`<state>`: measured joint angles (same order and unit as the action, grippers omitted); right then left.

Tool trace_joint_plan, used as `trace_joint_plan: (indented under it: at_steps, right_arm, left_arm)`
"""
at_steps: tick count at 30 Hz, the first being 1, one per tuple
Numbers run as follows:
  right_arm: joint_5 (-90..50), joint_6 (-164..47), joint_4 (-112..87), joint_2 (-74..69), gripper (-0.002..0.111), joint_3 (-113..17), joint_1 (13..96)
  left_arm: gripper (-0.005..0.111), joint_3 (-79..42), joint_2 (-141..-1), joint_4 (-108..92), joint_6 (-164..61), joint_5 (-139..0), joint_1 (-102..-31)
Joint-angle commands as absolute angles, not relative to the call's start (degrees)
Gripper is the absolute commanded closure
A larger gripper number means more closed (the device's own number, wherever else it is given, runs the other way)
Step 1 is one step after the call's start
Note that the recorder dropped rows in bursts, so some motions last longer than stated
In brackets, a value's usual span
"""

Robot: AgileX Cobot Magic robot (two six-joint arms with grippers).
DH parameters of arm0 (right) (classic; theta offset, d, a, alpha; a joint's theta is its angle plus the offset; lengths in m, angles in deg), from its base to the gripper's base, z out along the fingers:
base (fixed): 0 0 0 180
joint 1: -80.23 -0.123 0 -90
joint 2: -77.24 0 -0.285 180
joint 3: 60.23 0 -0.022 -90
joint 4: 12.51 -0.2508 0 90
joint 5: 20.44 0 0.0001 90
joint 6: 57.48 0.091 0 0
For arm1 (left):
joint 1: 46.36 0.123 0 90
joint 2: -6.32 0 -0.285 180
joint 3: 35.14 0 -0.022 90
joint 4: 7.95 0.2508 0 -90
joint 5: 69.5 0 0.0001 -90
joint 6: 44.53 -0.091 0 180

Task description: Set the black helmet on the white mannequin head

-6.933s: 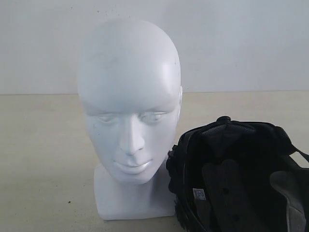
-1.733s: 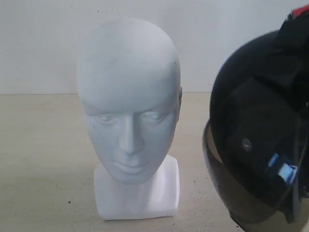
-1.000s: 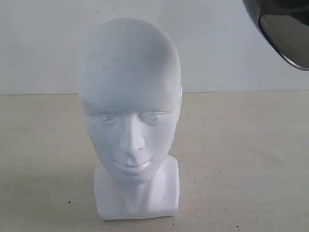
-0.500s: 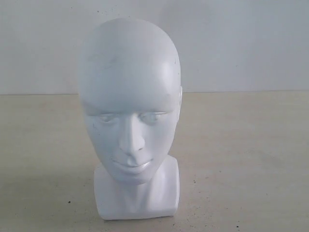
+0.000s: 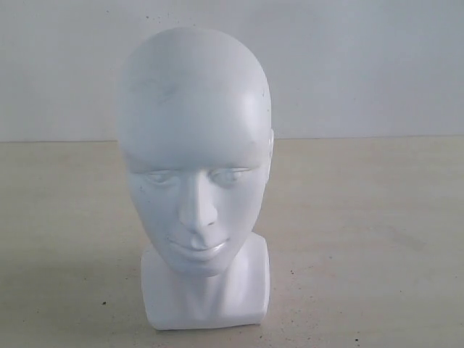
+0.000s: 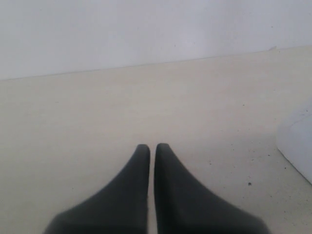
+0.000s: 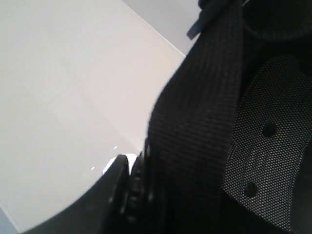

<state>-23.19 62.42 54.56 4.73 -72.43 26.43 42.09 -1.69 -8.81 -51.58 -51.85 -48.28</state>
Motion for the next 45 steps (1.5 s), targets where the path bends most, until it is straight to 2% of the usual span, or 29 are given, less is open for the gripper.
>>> trace_joint_plan:
  at_steps: [1,8,16,19,22,26,27,37,45]
  right_arm:
    - [-30.5,60.3,56.6,5.4,0.108,-74.3,31.6]
    - [-24.2,55.9,58.4,5.4,0.108,-74.3,34.1]
    - [-21.1,5.0,17.8,5.4,0.108,-74.3,34.1]
    - [-18.0,-35.9,-16.9,5.5,0.108,-74.3,34.1]
    - [-17.8,-64.0,-46.6,5.5,0.108,-74.3,34.1]
    - [-17.0,-117.1,-108.0,4.4,0.108,-74.3,34.1]
    - [-14.4,-125.3,-112.5,4.2,0.108,-74.3,34.1]
    - [-12.8,-118.6,-112.5,2.5,0.108,-76.1,34.3]
    - [0.1,-98.4,-112.5,-3.6,0.108,-76.3,43.3]
  left_arm:
    - [0.102,42.1,-1.5,-8.6,-51.7,-51.9,-48.2]
    - [0.102,42.1,-1.5,-8.6,-51.7,-51.9,-48.2]
    - [0.102,42.1,-1.5,-8.6,-51.7,-51.9,-48.2]
    - [0.102,42.1,-1.5,-8.6,-51.7,-51.9,-48.2]
    - [0.102,42.1,-1.5,-8.6,-51.7,-51.9,-48.2]
    - [0.102,42.1,-1.5,-8.6,-51.7,-51.9,-48.2]
    - [0.102,42.1,-1.5,-8.6,-51.7,-51.9,-48.2]
    - [0.102,42.1,-1.5,-8.6,-51.7,-51.9,-48.2]
    - [0.102,42.1,-1.5,-8.6,-51.7,-51.9,-48.2]
